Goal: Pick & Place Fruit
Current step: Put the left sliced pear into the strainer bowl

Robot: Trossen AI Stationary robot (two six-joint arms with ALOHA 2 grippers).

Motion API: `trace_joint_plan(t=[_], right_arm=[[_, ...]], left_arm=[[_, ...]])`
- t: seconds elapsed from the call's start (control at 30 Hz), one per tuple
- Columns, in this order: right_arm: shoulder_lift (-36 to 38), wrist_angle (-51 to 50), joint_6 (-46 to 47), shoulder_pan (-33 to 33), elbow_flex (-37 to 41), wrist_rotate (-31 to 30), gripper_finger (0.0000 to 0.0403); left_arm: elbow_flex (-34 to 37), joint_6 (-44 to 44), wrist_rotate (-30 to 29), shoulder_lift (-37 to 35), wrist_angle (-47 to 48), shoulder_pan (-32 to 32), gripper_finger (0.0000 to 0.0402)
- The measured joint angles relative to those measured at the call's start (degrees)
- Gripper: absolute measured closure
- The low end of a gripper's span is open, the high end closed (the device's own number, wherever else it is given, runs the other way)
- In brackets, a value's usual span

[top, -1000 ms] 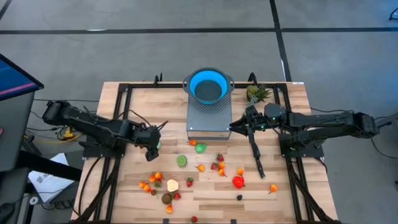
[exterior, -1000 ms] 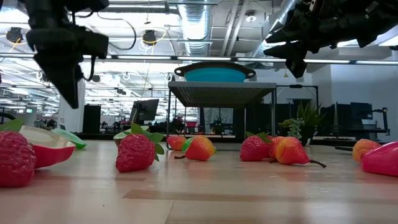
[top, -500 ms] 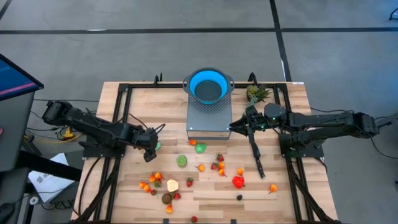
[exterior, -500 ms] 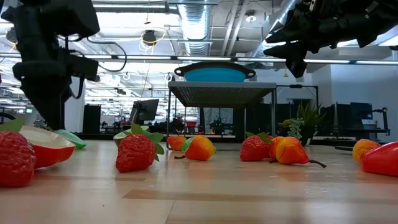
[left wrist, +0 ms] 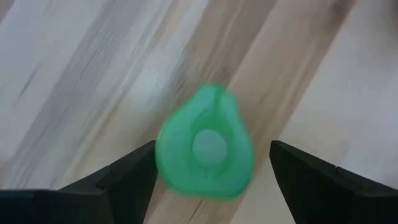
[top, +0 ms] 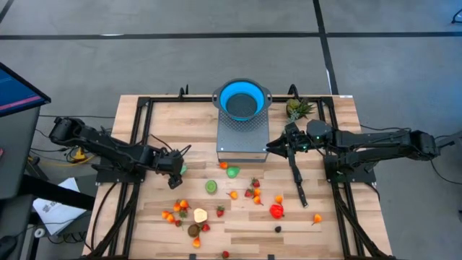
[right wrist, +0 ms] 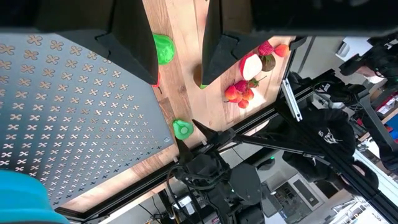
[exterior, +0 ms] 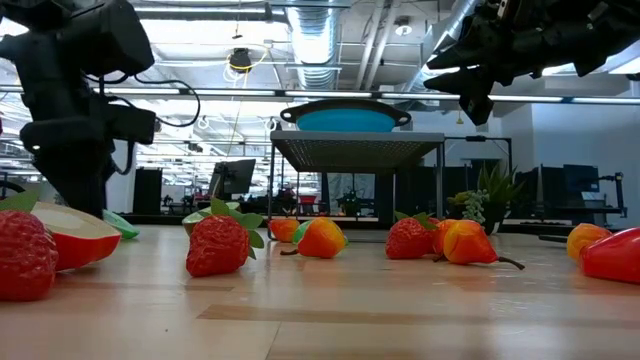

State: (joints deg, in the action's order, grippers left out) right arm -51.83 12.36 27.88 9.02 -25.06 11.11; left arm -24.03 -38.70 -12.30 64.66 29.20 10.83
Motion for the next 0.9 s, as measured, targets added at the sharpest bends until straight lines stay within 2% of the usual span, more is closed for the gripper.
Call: trace_joint_plan(t=[0.67,0.9], right_arm=[[0.0,0.11,0.02,0.02,0.0,-0.02,0.0285],[0.0,0.11,0.04,0.02,0.0,-0.02,0.0285]], left_arm=[[2.08,1.01,-4.22,0.0,-3.27,0.0,0.0105],[2.08,10.18,-4.24,0.0,-3.71,0.0,0.0105]])
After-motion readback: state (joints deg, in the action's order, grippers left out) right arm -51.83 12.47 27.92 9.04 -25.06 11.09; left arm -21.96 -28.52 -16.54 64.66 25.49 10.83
